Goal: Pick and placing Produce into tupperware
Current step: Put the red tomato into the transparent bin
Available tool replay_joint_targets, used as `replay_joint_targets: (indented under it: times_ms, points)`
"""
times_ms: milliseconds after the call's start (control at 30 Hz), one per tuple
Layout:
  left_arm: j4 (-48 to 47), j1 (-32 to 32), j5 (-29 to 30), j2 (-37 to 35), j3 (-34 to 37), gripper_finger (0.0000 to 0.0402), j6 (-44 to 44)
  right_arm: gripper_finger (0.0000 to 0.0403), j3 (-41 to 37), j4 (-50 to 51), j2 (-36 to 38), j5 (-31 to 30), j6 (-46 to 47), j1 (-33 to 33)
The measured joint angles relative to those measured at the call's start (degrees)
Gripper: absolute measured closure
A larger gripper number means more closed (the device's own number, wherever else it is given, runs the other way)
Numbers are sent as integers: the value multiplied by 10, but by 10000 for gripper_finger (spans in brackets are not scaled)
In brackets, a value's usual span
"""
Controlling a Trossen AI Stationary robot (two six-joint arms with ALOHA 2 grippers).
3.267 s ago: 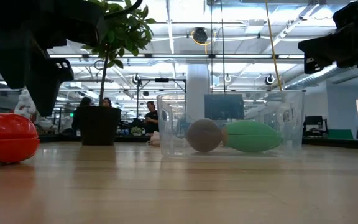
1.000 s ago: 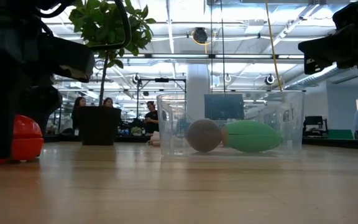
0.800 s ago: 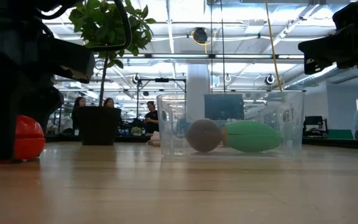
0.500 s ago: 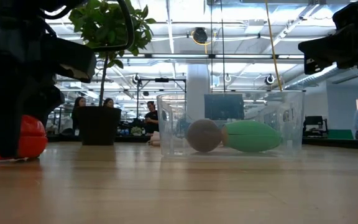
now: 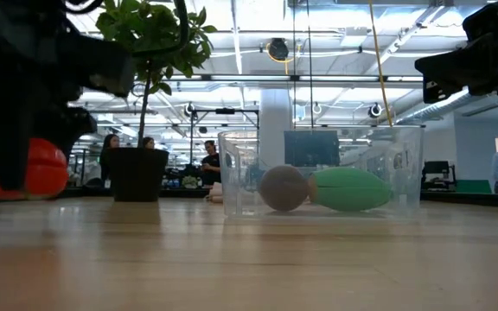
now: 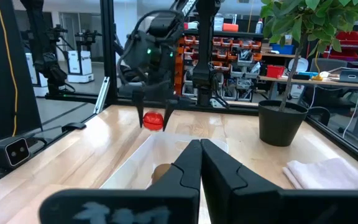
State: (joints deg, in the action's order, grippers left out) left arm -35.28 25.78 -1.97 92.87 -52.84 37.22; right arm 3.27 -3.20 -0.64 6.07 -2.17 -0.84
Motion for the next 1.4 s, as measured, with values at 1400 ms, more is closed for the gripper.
replay_joint_targets:
  times_ms: [1400]
  points:
    - [53,-105,19,-297,-2,146,-350,403,0,0,0,0,0,0]
